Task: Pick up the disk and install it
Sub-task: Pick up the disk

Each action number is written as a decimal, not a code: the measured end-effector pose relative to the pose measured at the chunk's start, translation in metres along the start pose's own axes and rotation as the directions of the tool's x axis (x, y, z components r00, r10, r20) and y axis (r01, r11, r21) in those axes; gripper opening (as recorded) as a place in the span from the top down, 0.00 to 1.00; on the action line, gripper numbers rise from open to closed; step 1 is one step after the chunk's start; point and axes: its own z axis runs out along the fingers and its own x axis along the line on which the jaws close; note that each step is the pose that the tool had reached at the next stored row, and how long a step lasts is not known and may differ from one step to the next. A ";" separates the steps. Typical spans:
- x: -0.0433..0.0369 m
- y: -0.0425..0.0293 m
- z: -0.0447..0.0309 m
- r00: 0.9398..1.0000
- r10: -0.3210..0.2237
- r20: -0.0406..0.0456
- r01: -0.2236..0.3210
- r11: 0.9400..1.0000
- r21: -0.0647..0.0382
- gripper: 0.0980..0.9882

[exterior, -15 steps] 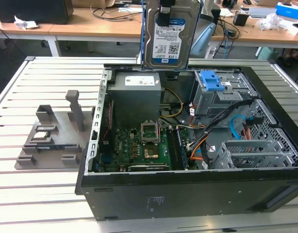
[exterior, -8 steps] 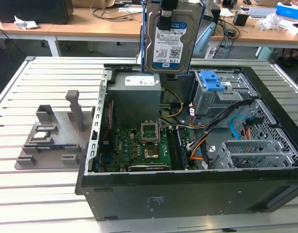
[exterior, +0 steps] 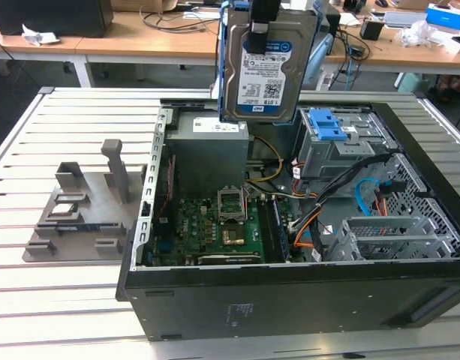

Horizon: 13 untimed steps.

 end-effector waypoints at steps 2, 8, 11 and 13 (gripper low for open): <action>0.0036 -0.0003 0.0000 1.000 0.000 0.000 0.000 1.000 0.000 0.70; 0.0148 -0.0011 0.0002 1.000 0.000 0.000 0.000 1.000 0.000 0.70; 0.0217 -0.0016 0.0002 1.000 0.000 0.000 0.000 1.000 0.000 0.70; 0.0504 -0.0038 0.0007 1.000 0.000 0.000 0.000 1.000 0.000 0.70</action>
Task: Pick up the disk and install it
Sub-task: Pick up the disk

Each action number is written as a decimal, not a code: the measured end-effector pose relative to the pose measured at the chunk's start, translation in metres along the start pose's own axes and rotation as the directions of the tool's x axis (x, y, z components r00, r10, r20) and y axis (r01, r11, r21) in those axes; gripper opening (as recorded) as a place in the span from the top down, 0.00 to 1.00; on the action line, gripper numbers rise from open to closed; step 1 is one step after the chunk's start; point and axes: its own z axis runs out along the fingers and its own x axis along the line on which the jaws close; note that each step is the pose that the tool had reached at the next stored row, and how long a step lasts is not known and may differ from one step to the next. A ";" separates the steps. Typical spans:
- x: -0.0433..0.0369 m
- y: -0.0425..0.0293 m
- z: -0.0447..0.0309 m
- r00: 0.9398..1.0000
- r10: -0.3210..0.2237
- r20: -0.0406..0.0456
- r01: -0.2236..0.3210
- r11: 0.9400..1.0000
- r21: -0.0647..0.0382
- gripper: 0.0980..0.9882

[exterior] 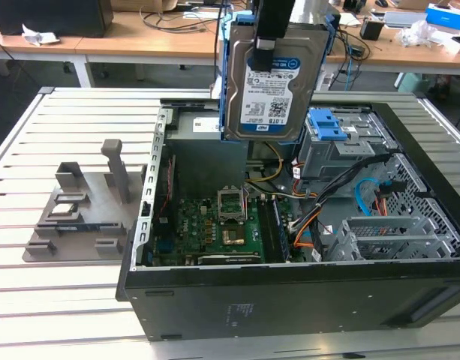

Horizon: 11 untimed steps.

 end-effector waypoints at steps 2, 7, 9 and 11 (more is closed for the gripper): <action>0.0129 -0.0010 0.0002 1.000 0.000 0.000 0.000 1.000 0.000 0.70; 0.0248 -0.0019 0.0004 1.000 0.000 0.000 0.000 1.000 0.000 0.70; 0.0295 -0.0022 0.0004 1.000 0.000 0.000 0.000 1.000 0.000 0.70; 0.0331 -0.0025 0.0004 1.000 0.000 0.000 0.000 1.000 0.000 0.70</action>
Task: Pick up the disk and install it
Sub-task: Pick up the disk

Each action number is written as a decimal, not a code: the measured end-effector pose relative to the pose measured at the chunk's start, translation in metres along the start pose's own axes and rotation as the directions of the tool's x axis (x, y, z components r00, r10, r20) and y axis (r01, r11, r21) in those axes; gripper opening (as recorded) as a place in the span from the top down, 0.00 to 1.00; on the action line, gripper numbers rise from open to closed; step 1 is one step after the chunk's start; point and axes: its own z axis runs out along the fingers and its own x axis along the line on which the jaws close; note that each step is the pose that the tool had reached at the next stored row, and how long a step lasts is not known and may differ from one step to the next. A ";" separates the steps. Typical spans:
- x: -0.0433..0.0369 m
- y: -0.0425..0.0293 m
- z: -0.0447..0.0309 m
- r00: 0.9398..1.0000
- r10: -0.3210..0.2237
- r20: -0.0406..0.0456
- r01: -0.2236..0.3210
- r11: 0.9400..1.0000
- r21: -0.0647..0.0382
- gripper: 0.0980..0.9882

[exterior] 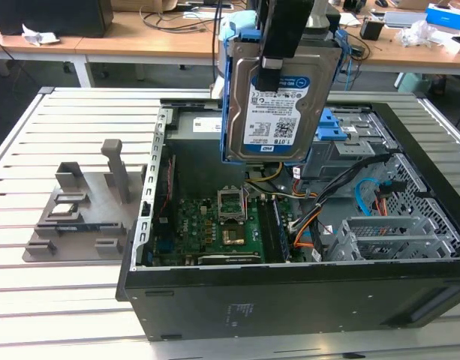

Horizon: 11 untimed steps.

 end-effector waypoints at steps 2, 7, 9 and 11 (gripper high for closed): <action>0.0032 -0.0003 0.0001 1.000 0.000 0.000 0.000 1.000 0.000 0.70; 0.0135 -0.0010 0.0002 1.000 0.000 0.000 0.000 1.000 0.000 0.70; 0.0179 -0.0014 0.0003 1.000 0.000 0.000 0.000 1.000 0.000 0.70; 0.0208 -0.0016 0.0003 1.000 0.000 0.000 0.000 1.000 0.000 0.70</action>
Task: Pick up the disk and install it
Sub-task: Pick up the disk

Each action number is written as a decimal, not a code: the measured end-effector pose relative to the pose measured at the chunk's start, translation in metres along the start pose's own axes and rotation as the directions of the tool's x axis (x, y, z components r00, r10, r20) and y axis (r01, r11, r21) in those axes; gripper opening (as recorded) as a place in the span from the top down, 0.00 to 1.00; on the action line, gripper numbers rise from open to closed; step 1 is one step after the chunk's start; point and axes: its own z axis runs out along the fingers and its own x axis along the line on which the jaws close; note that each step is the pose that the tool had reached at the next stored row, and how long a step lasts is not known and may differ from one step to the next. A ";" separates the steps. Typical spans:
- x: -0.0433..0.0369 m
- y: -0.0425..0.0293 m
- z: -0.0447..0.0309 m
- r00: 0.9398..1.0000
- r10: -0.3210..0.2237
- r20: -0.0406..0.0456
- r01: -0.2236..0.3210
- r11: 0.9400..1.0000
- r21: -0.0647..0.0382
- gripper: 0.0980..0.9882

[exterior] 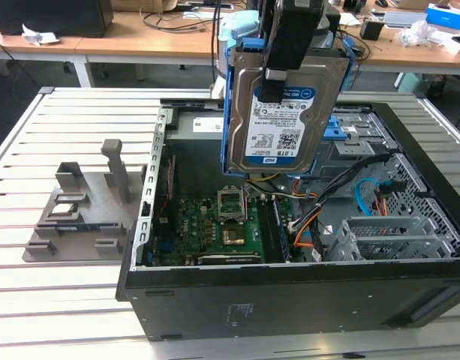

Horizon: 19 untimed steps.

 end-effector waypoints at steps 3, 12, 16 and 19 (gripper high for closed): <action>0.0060 -0.0004 0.0001 1.000 0.000 0.000 0.000 1.000 0.000 0.70; 0.0230 -0.0017 0.0003 1.000 0.000 0.000 0.000 1.000 0.000 0.70; 0.0300 -0.0022 0.0004 1.000 0.000 0.000 0.000 1.000 0.000 0.70; 0.0367 -0.0027 0.0005 1.000 0.000 0.000 0.000 1.000 0.000 0.70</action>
